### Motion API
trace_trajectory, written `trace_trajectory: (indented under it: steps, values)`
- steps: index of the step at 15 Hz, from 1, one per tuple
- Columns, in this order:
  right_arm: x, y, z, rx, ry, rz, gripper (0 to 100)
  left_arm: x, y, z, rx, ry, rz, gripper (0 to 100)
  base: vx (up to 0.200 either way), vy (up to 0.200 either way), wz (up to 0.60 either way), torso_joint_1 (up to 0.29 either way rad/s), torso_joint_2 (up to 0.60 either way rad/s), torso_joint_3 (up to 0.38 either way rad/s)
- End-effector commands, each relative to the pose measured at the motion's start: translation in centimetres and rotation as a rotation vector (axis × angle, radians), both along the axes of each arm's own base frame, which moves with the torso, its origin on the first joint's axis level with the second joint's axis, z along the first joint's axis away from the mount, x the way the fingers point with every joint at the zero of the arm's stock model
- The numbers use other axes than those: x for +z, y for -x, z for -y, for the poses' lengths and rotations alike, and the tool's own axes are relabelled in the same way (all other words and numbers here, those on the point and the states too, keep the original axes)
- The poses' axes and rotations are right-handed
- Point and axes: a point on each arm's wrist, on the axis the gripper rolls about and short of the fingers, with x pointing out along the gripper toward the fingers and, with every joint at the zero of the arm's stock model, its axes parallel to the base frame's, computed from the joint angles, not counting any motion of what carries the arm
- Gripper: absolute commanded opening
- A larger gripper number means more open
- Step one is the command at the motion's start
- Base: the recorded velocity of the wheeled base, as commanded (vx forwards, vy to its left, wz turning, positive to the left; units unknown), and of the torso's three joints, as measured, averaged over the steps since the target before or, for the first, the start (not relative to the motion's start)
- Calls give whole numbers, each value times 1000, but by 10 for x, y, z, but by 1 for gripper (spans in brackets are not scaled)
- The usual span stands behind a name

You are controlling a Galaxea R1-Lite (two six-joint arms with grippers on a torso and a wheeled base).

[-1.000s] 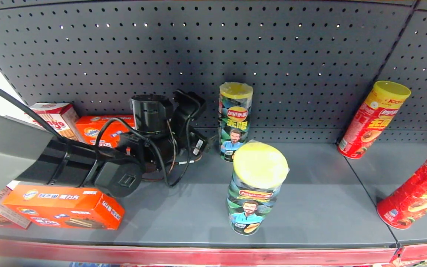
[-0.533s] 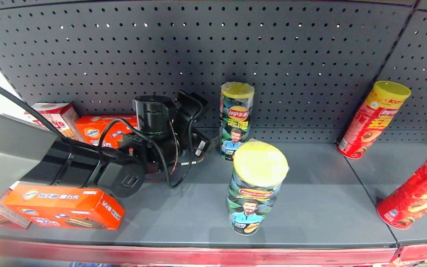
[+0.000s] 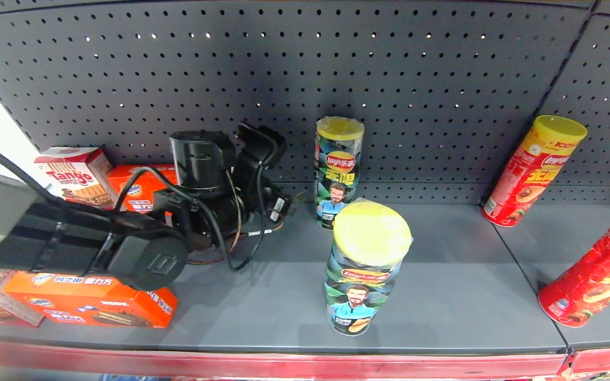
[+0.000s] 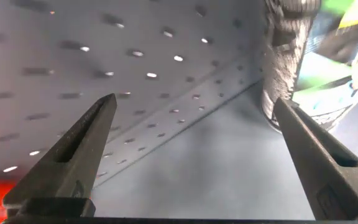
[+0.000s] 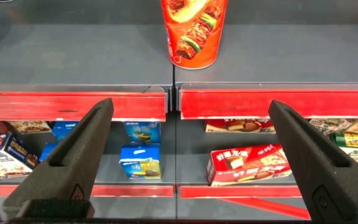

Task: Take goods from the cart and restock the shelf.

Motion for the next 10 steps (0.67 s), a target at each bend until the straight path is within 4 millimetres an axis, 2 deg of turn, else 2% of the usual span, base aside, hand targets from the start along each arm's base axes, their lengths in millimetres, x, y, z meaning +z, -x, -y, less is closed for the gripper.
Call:
trace_trajectory:
  steps: [1,2,4,6,9,10]
  values:
    - [0,0,0,0,0,-1,100,30,39,-19,11,30,54,100,0,0,0,0,0,0]
    - [0,0,0,0,0,-1,100,32,58,-28,11,32,55,100,0,0,0,0,0,0]
    - [0,0,0,3,2,-6,100,32,77,-48,85,70,73,100,0,0,0,0,0,0]
    - [0,0,0,2,2,-1,100,35,86,-55,146,88,102,100,0,0,0,0,0,0]
    - [1,0,0,3,-5,-1,100,39,81,-59,165,111,150,100,0,0,0,0,0,0]
    - [33,6,0,23,-23,86,100,42,78,-56,159,120,161,100,0,0,0,0,0,0]
